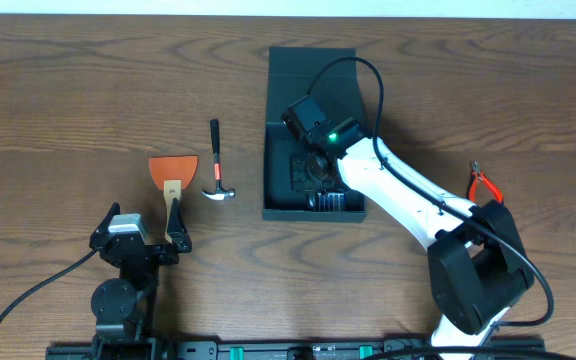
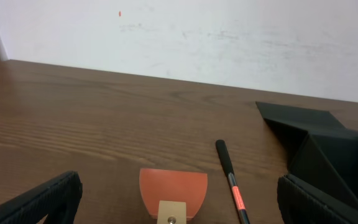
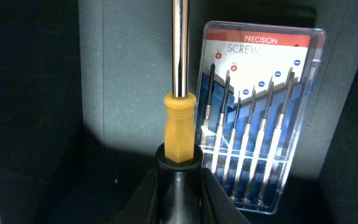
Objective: Pack container
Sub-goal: 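Lower the screwdriver beside the case and open the right gripper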
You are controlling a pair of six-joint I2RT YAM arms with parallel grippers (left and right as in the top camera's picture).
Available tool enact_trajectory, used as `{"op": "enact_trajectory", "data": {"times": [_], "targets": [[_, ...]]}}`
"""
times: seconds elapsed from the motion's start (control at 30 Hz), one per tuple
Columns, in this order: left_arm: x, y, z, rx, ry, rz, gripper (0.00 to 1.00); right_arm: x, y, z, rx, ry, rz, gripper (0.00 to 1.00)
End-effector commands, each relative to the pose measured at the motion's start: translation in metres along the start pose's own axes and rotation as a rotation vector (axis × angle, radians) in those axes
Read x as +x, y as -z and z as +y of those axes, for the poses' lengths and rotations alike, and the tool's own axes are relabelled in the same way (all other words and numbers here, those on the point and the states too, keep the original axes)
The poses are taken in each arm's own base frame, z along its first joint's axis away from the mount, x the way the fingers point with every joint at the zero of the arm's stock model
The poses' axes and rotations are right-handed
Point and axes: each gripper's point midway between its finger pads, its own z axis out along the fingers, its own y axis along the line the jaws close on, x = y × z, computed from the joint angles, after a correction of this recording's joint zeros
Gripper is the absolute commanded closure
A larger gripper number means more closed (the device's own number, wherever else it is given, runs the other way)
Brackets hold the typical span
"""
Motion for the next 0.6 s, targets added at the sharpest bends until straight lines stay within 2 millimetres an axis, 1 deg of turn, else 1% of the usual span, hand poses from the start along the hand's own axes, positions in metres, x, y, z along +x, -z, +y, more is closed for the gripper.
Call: {"op": "enact_trajectory", "data": {"times": [0.0,0.2,0.37,0.4,0.43,0.47,0.57], "targets": [[0.017,-0.001,0.005,-0.020,-0.012,0.053,0.01,0.009,-0.017,0.000,0.019,-0.046,0.042,0.99],[0.017,-0.001,0.005,-0.020,-0.012,0.053,0.01,0.016,-0.035,-0.002,0.031,-0.048,0.089,0.99],[0.017,-0.001,0.005,-0.020,-0.012,0.053,0.01,0.019,-0.043,-0.003,0.040,-0.048,0.108,0.98],[0.017,-0.001,0.005,-0.020,-0.012,0.053,0.01,0.019,-0.044,-0.004,0.042,-0.048,0.111,0.87],[0.017,-0.001,0.005,-0.020,-0.012,0.053,0.02,0.020,-0.044,-0.004,0.043,-0.048,0.111,0.72],[0.017,-0.001,0.005,-0.020,-0.011,0.053,0.01,0.020,-0.045,-0.004,0.043,-0.048,0.112,0.64],[0.018,-0.001,0.005,-0.020,-0.011,0.053,0.01,0.019,-0.045,-0.003,0.041,-0.048,0.109,0.57]]}}
